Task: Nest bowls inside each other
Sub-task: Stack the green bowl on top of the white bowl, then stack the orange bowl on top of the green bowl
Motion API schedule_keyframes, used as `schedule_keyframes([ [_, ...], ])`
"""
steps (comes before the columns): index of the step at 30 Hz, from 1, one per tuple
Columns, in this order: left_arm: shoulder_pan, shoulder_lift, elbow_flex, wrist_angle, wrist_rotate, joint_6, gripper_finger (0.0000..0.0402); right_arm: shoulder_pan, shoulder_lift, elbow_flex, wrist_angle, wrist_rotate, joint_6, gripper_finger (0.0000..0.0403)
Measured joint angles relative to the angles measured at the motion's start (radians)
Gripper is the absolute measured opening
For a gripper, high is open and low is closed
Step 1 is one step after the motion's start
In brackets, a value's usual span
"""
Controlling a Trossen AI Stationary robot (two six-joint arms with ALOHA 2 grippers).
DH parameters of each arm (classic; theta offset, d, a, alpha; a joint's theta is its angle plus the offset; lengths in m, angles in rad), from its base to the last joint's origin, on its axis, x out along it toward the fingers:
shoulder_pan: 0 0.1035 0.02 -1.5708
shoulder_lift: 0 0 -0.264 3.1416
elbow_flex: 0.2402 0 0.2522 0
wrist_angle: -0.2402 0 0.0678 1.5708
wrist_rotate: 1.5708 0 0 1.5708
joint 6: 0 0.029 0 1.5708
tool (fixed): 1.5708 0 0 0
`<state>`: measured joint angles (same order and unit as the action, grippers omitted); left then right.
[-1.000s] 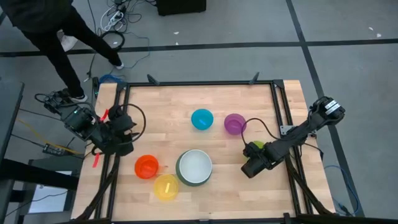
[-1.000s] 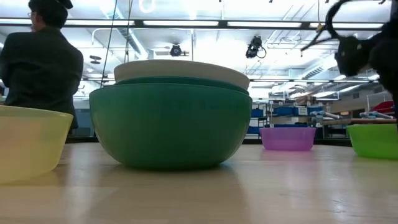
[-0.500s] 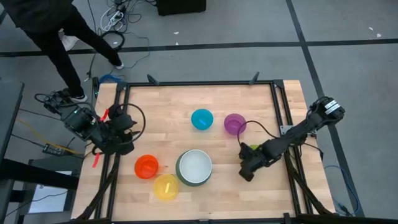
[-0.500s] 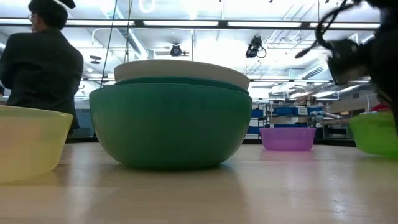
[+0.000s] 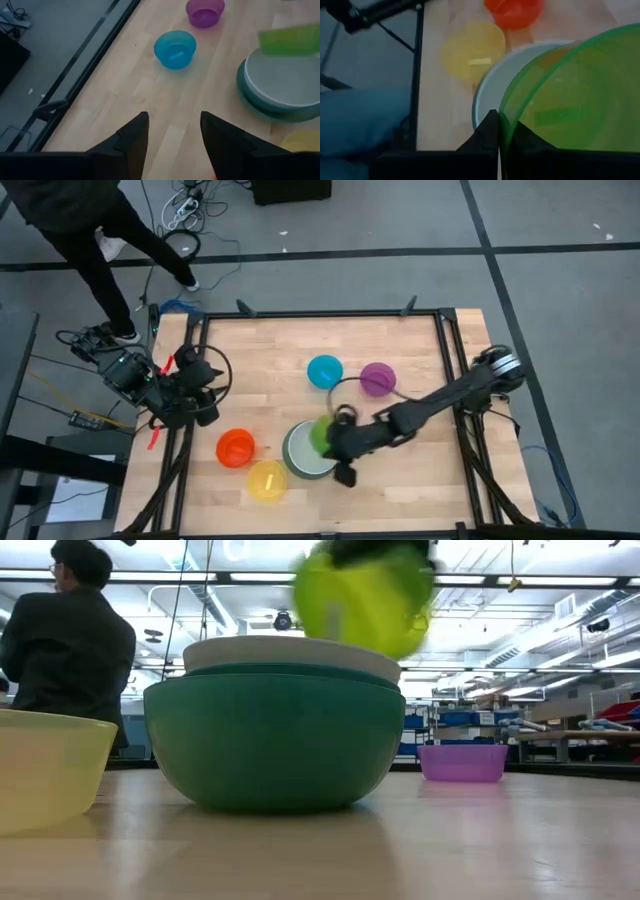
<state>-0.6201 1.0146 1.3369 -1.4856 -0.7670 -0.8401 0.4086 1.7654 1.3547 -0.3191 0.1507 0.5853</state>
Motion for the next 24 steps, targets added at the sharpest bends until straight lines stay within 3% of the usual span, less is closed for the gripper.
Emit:
schedule_keyframes([
  [7, -0.006, 0.0, 0.0, -0.002, 0.006, 0.001, 0.0188, -0.048, 0.225, 0.275, -0.284, -0.074, -0.093, 0.0016],
  [11, -0.011, 0.0, 0.0, -0.005, 0.008, 0.001, 0.0188, -0.053, 0.283, 0.364, -0.349, -0.164, -0.093, 0.0061],
  [16, -0.011, 0.001, 0.0, -0.006, 0.009, 0.001, 0.0188, -0.051, 0.292, 0.405, -0.4, -0.18, -0.09, 0.0122],
  [19, -0.011, 0.001, -0.003, -0.015, 0.058, -0.006, 0.0188, -0.047, 0.254, 0.413, -0.512, -0.107, -0.075, 0.0136],
  [24, -0.046, 0.001, -0.096, -0.015, 0.364, -0.002, 0.0188, 0.004, 0.128, 0.416, -0.778, 0.19, 0.019, 0.0129],
])
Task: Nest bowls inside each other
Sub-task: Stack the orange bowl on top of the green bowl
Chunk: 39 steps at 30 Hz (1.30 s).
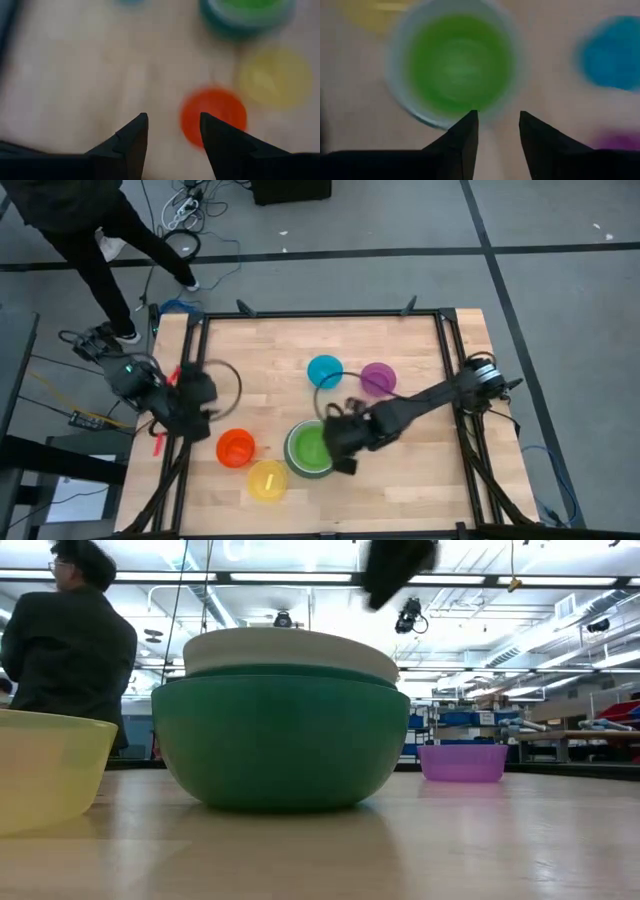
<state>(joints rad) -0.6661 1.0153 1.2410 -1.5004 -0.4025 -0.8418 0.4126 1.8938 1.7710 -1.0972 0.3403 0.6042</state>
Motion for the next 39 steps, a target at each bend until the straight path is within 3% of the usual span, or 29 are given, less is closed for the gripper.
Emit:
schedule_keyframes([
  [4, -0.069, 0.0, -0.172, 0.143, 0.122, 0.003, 0.0188, 0.069, -0.106, 0.0, -0.233, 0.221, 0.191, 0.0118],
  [8, -0.138, 0.027, -0.355, 0.421, 0.195, 0.003, 0.0188, 0.141, -0.187, 0.0, -0.352, 0.314, 0.392, 0.0115],
  [12, -0.177, 0.093, -0.448, 0.61, 0.207, 0.003, 0.0188, 0.19, -0.219, 0.0, -0.383, 0.367, 0.469, 0.0114],
  [25, -0.2, 0.323, -0.455, 0.696, 0.302, 0.054, 0.0188, 0.174, -0.198, -0.078, -0.356, 0.335, 0.485, 0.0113],
  [31, -0.211, 0.416, -0.463, 0.688, 0.25, 0.055, 0.0187, 0.167, -0.197, -0.159, -0.326, 0.301, 0.505, 0.0113],
  [34, -0.211, 0.461, -0.47, 0.699, 0.231, 0.064, 0.0157, 0.165, -0.198, -0.196, -0.283, 0.302, 0.504, 0.0111],
  [39, -0.209, 0.466, -0.472, 0.727, 0.225, 0.11, 0.002, 0.153, -0.198, -0.222, -0.267, 0.3, 0.501, 0.011],
])
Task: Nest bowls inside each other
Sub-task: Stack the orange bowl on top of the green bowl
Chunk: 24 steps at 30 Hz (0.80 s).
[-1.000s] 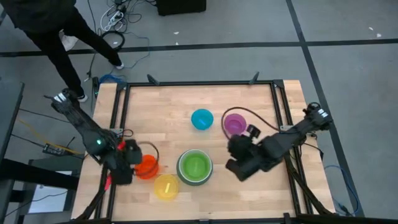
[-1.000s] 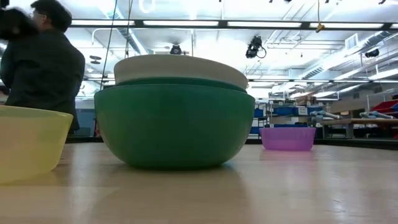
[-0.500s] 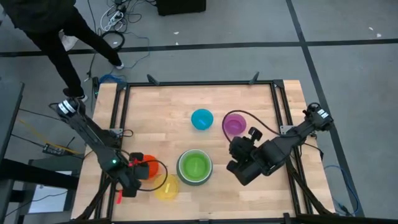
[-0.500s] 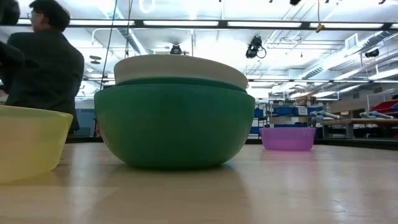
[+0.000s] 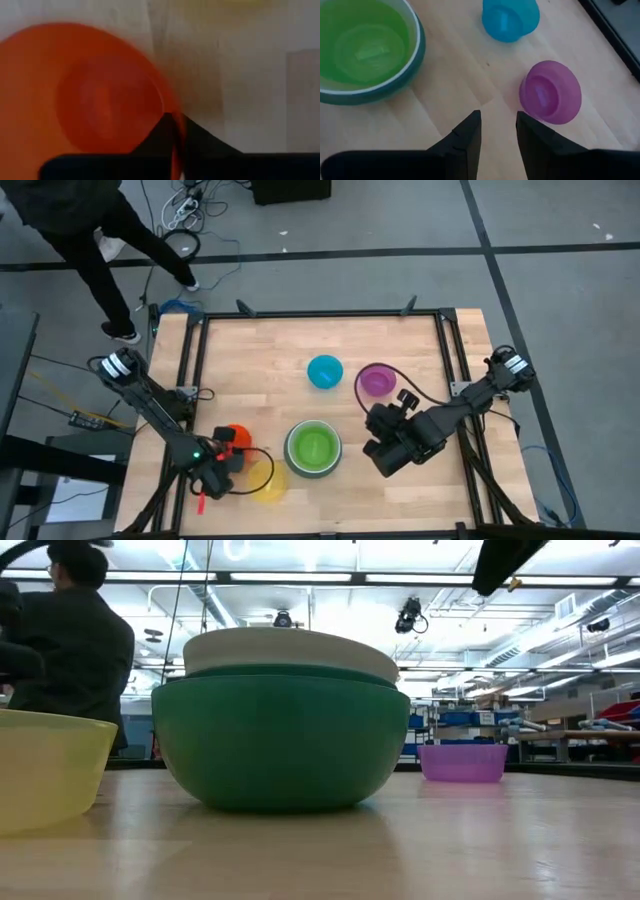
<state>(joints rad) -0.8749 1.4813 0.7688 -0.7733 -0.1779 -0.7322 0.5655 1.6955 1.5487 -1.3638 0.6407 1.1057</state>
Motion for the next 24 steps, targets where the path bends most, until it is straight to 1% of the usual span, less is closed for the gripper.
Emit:
schedule_keyframes([
  [3, 0.0, -0.021, 0.031, -0.051, -0.002, 0.016, 0.0008, -0.011, 0.001, -0.001, 0.001, 0.0, -0.007, 0.011],
  [4, 0.0, -0.027, 0.055, -0.096, -0.019, 0.02, 0.0007, -0.015, 0.0, -0.001, 0.001, 0.001, -0.008, 0.011],
  [7, 0.005, -0.069, 0.163, -0.3, -0.126, 0.048, 0.0006, -0.033, 0.0, -0.001, 0.004, 0.0, -0.022, 0.0109],
  [9, 0.018, -0.089, 0.247, -0.348, -0.21, 0.091, 0.0005, -0.045, 0.0, -0.001, 0.003, 0.008, -0.028, 0.0109],
  [11, 0.043, -0.105, 0.322, -0.369, -0.281, 0.176, 0.0004, -0.062, 0.0, -0.001, 0.01, 0.015, -0.042, 0.0109],
  [14, 0.099, -0.107, 0.412, -0.304, -0.356, 0.33, 0.0003, -0.08, 0.0, -0.001, 0.013, 0.019, -0.052, 0.0109],
  [16, 0.151, -0.103, 0.437, -0.228, -0.359, 0.445, 0.0003, -0.092, 0.0, -0.001, 0.017, 0.019, -0.054, 0.0109],
  [20, 0.246, -0.099, 0.439, -0.017, -0.299, 0.649, 0.0003, -0.097, 0.0, -0.001, 0.015, 0.044, -0.04, 0.0109],
  [22, 0.29, -0.085, 0.439, 0.075, -0.254, 0.717, 0.0003, -0.094, 0.0, -0.001, 0.006, 0.068, -0.025, 0.0109],
  [24, 0.328, -0.067, 0.439, 0.128, -0.205, 0.752, 0.0003, -0.092, 0.0, -0.001, -0.003, 0.08, -0.007, 0.0109],
])
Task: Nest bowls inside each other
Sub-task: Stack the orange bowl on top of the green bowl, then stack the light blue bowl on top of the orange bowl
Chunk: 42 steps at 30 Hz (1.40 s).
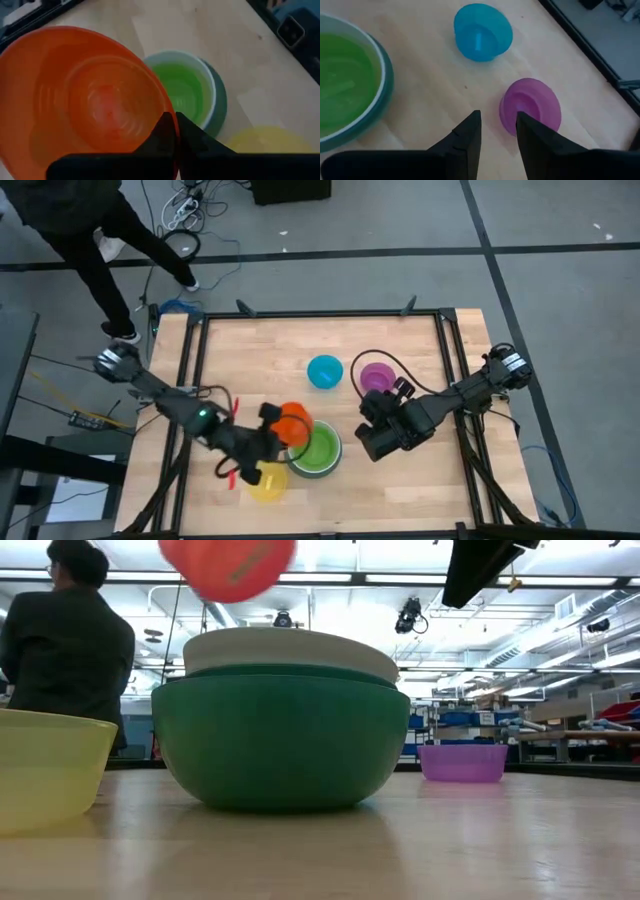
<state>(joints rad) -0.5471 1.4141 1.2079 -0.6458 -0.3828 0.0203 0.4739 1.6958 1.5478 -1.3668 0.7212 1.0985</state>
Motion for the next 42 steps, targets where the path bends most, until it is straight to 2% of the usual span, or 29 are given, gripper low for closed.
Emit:
schedule_keyframes([
  [6, 0.065, 0.105, 0.0, 0.133, 0.168, 0.031, 0.0003, 0.011, 0.0, 0.0, -0.033, 0.021, 0.032, 0.0109],
  [9, 0.078, 0.148, 0.0, 0.129, 0.192, -0.004, 0.0008, 0.016, 0.0, 0.0, -0.036, 0.022, 0.034, 0.0109],
  [12, 0.084, 0.165, 0.0, 0.134, 0.198, -0.033, 0.0038, 0.022, -0.001, 0.0, -0.036, 0.024, 0.034, 0.0109],
  [21, 0.084, 0.156, 0.0, 0.238, 0.299, -0.086, 0.0131, 0.023, -0.001, 0.0, -0.04, 0.023, 0.035, 0.0109],
  [25, 0.086, 0.156, 0.0, 0.234, 0.301, -0.099, 0.0146, 0.023, -0.001, 0.0, -0.04, 0.023, 0.035, 0.0109],
  [34, 0.091, 0.1, 0.0, 0.183, 0.292, -0.072, 0.0148, -0.016, -0.001, 0.0, -0.008, 0.022, -0.018, 0.0109],
  [39, 0.091, -0.03, 0.0, 0.096, 0.203, -0.081, 0.0149, -0.159, -0.001, 0.0, 0.146, -0.019, -0.251, 0.0109],
  [42, 0.091, -0.123, 0.0, 0.04, 0.12, -0.113, 0.0149, -0.317, 0.0, 0.0, 0.337, -0.183, -0.422, 0.0109],
])
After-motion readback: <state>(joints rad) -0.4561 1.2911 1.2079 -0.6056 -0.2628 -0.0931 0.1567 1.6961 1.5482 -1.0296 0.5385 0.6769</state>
